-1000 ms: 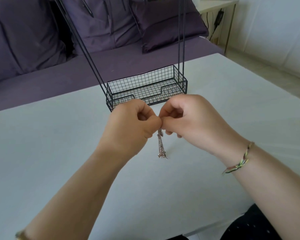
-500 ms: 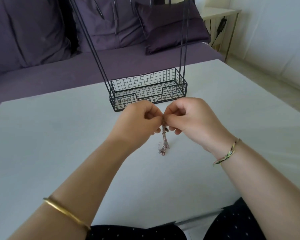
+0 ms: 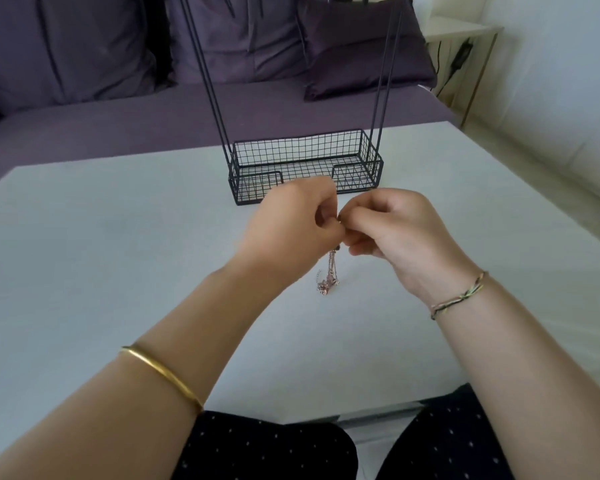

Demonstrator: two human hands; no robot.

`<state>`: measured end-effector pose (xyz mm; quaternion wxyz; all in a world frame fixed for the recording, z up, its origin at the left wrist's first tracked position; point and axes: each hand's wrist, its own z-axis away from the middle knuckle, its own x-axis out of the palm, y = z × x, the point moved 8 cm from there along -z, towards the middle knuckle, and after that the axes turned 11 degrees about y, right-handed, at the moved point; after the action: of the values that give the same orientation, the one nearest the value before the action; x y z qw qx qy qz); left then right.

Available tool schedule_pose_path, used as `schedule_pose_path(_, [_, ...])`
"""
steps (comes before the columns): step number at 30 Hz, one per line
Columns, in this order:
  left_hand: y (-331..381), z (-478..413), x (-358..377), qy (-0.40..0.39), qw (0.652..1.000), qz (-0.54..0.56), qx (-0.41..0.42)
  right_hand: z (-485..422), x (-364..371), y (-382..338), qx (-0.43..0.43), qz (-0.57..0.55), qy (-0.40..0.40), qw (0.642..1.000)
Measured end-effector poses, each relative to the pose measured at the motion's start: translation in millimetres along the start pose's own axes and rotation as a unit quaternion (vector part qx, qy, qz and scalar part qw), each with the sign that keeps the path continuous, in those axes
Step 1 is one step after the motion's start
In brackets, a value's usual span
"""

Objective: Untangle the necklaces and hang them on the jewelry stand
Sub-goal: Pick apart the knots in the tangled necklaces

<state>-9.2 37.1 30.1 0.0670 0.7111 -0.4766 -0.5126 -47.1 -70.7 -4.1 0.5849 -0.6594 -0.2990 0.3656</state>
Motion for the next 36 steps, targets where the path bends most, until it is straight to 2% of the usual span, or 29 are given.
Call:
schedule_pose_path(4, [-8,1,2,0.02,0.989,0.125,-0.075,0,3,10,0.086,-0.074,0.004,0.994])
schedule_pose_path(8, [-16,2,8,0.017,0.957,0.246,-0.151,3,11,17,0.18,-0.156,-0.014,0.971])
schedule_pose_path(10, [-22,3,11,-0.003,0.94,0.287,-0.182,3,12,17,0.188,-0.149,-0.028,0.97])
schedule_pose_path(11, [-24,3,13,-0.017,0.939,0.29,-0.185,2,11,16,0.172,-0.117,-0.036,0.977])
schedule_pose_path(14, [-19,2,9,-0.045,0.971,0.202,-0.118,0,9,10,0.115,-0.014,-0.067,0.991])
schedule_pose_path(21, [-4,3,0,-0.055,0.995,0.078,0.006,0,7,4,0.051,0.082,-0.117,0.988])
schedule_pose_path(24, [7,4,-1,-0.03,0.995,0.02,0.094,0,7,7,0.076,0.078,-0.119,0.987])
schedule_pose_path(26, [12,3,-3,-0.01,0.993,0.009,0.12,-1,6,8,0.109,0.037,-0.107,0.988])
schedule_pose_path(29, [13,4,-2,-0.002,0.994,0.022,0.102,-4,1,9,0.129,-0.015,-0.067,0.989])
schedule_pose_path(33, [-2,1,1,-0.002,0.989,0.139,-0.052,-3,4,8,0.135,-0.061,-0.054,0.987])
schedule_pose_path(36, [-2,6,10,-0.051,0.983,0.159,-0.076,-5,1,8,0.136,-0.057,-0.022,0.989])
